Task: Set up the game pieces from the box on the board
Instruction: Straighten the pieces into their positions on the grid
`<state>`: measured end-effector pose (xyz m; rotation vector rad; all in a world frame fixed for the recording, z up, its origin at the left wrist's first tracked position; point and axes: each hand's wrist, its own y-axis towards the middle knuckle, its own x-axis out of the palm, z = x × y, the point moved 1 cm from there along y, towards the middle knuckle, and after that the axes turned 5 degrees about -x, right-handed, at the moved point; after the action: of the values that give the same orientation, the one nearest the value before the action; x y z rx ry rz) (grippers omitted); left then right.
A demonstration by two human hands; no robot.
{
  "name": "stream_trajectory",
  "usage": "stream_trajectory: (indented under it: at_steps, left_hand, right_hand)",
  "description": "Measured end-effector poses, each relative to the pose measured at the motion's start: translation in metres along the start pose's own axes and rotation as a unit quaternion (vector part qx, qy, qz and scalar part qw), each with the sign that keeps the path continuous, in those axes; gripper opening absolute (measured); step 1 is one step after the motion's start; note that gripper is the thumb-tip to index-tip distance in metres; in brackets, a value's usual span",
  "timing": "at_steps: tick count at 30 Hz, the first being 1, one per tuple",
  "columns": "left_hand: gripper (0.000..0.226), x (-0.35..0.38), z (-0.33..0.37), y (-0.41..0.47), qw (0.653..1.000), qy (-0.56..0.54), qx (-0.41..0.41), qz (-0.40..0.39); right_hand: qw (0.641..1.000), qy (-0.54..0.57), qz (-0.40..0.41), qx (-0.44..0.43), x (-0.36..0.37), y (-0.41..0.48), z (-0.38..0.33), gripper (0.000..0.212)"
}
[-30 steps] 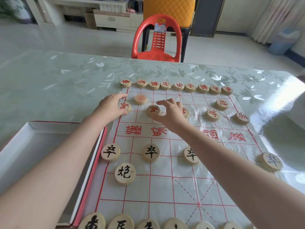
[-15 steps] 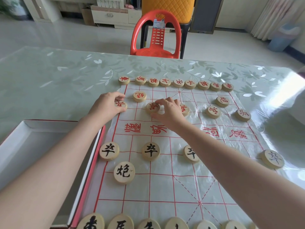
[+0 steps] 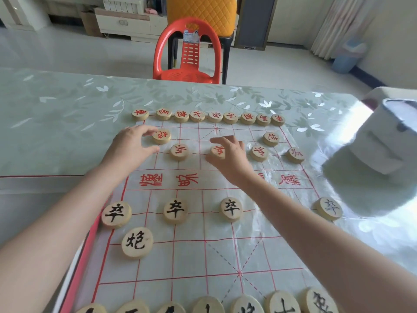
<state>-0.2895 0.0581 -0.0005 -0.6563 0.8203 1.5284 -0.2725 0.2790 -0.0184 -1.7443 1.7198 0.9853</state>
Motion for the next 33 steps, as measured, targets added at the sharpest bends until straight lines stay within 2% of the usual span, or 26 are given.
stream_trajectory:
  at_steps: [3,6,8,13,17,21,27,33]
  left_hand:
    - [0.036,0.025,0.042,-0.006,0.999,-0.007,0.036,-0.028]
    - [0.037,0.059,0.089,-0.013,0.996,-0.01,0.074,-0.057]
    - [0.037,0.082,0.116,-0.015,0.993,0.001,0.099,-0.071]
    - [0.047,0.124,0.159,-0.01,0.991,0.008,0.096,-0.093]
    - [0.057,0.142,0.173,-0.001,0.991,0.007,0.088,-0.096]
    - [0.057,0.155,0.175,0.006,0.99,0.004,0.063,-0.124]
    - [0.057,0.167,0.171,0.009,0.994,-0.01,0.03,-0.101]
    - [0.053,0.169,0.169,0.009,0.994,-0.003,0.043,-0.104]
  right_hand:
    - [0.998,-0.002,0.048,0.047,-0.043,-0.015,0.048,0.041]
    - [0.988,-0.005,0.096,0.124,-0.088,-0.027,0.098,0.038]
    - [0.983,-0.023,0.092,0.157,-0.111,-0.031,0.124,0.042]
    - [0.99,-0.042,0.016,0.134,-0.13,-0.026,0.153,0.058]
    - [0.993,-0.053,0.0,0.107,-0.127,-0.013,0.156,0.057]
    - [0.995,-0.04,0.023,0.092,-0.117,-0.011,0.157,0.045]
    - [0.987,-0.043,0.093,0.123,-0.12,-0.009,0.168,0.045]
    - [0.985,-0.057,0.079,0.143,-0.119,-0.01,0.17,0.063]
